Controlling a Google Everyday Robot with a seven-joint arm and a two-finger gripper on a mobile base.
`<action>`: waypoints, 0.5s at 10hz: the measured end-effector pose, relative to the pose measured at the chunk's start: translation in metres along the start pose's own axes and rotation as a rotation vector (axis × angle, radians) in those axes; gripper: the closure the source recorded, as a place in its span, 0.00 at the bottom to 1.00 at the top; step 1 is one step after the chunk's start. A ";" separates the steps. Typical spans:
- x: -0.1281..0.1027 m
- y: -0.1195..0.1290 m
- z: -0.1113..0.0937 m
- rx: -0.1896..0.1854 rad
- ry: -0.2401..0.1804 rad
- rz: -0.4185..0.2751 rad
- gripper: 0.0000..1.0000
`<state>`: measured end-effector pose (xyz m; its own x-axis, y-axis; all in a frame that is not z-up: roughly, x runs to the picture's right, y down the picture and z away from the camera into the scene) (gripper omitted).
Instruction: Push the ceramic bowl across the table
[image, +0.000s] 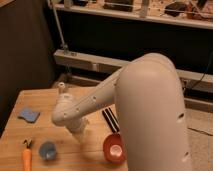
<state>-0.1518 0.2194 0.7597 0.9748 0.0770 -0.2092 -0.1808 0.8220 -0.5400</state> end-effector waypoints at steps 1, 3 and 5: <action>-0.011 0.006 -0.003 -0.012 -0.003 -0.040 0.35; -0.030 0.026 -0.005 -0.061 0.006 -0.137 0.35; -0.031 0.041 -0.002 -0.101 0.021 -0.166 0.35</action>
<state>-0.1898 0.2495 0.7430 0.9896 -0.0675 -0.1268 -0.0310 0.7618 -0.6470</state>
